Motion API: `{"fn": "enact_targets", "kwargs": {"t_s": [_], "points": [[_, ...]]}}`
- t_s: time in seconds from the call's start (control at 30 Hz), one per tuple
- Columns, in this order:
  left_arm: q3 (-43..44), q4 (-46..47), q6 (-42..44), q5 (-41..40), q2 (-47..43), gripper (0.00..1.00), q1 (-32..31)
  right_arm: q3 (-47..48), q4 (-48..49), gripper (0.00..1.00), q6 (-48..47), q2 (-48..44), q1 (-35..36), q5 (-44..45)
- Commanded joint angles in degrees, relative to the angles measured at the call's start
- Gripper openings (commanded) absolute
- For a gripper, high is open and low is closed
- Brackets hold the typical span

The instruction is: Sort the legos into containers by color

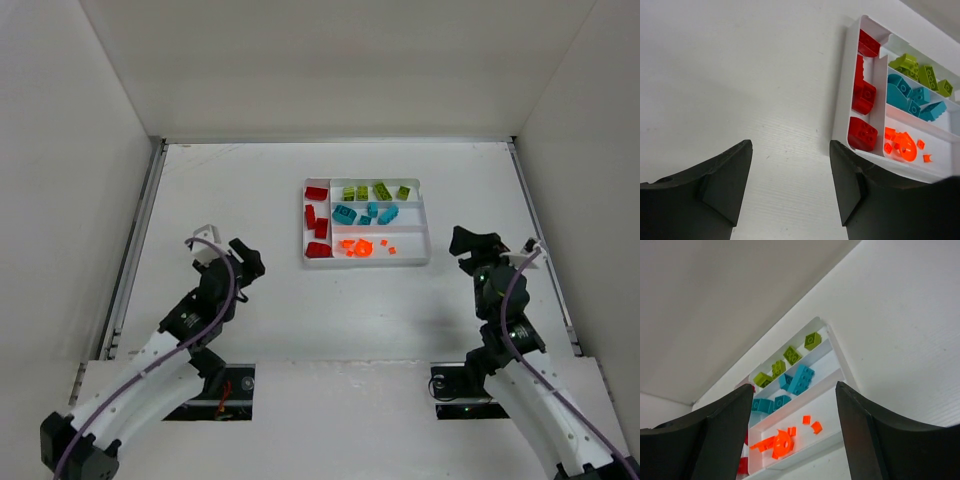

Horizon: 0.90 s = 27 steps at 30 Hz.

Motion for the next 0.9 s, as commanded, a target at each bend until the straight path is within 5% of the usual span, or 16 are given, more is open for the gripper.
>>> {"fn": "enact_targets", "kwargs": {"t_s": [0.0,0.43,0.87], "points": [[-1.50,-8.18,-3.40,2.14,-6.93,0.61,2.95,-1.41,-4.88,0.74,0.09,-3.19,-0.40,3.79],[-6.33,-9.87,-5.07,10.23,-15.12,0.62,11.48,-5.98,-13.23,0.73,4.92,-13.21,-0.93,7.04],[-7.21,-8.55,-4.90,13.84,-14.07,0.59,14.39,-9.58,-9.11,0.73,8.43,-12.69,0.47,5.82]]}}
